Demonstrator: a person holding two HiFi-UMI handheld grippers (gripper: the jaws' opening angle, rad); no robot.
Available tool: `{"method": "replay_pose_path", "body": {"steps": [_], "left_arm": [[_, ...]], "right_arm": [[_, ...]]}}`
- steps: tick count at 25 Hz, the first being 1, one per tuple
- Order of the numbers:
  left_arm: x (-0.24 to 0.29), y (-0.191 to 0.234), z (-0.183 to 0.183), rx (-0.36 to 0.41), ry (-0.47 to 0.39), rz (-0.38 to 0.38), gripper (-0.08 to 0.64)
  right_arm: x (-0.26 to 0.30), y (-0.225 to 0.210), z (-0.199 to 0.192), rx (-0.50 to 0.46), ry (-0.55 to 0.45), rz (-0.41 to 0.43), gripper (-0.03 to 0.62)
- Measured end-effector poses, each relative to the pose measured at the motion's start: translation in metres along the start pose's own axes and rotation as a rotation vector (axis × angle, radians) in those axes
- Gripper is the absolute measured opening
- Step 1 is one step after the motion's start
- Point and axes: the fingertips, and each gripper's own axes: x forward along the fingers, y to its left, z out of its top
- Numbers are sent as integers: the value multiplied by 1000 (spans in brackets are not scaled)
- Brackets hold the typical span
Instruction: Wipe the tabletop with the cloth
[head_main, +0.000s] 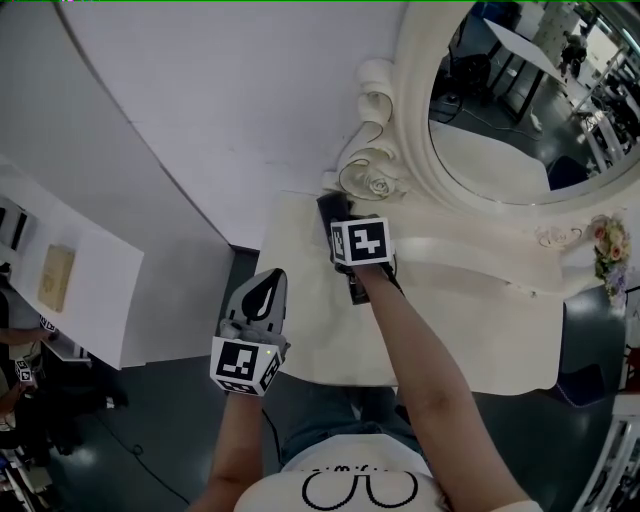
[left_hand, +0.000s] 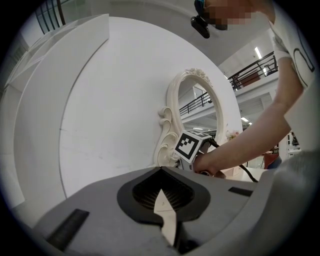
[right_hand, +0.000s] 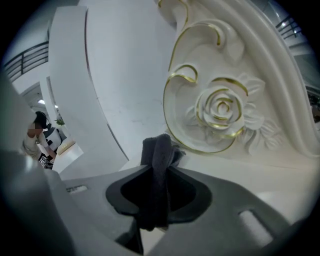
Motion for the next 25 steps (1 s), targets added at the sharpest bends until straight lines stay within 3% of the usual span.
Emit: {"method": "replay_pose_path", "body": {"steps": [25], "left_arm": [[50,-107,17,36,-25,-56,2]], "right_arm": [[-54,-123,-34,49,20,-56,92]]}}
